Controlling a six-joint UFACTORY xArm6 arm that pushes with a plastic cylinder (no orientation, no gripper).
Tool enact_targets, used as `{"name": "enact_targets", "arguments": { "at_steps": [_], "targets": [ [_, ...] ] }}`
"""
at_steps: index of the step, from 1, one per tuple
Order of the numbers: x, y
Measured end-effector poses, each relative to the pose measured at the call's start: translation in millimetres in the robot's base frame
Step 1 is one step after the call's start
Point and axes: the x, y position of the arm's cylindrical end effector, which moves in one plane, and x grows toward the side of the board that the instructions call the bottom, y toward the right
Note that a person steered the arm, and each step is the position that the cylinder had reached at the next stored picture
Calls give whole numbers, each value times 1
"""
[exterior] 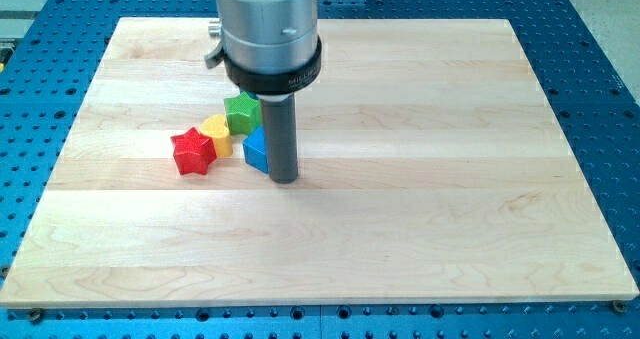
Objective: Put the triangle on the top left side of the heart
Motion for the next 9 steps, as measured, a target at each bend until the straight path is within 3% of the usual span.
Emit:
{"name": "enact_targets", "arguments": {
  "at_steps": [2, 3, 5, 8, 9],
  "targets": [
    [-26, 2],
    [-81, 9],
    [-118, -18],
    [-155, -77],
    [-136, -113]
  ]
}}
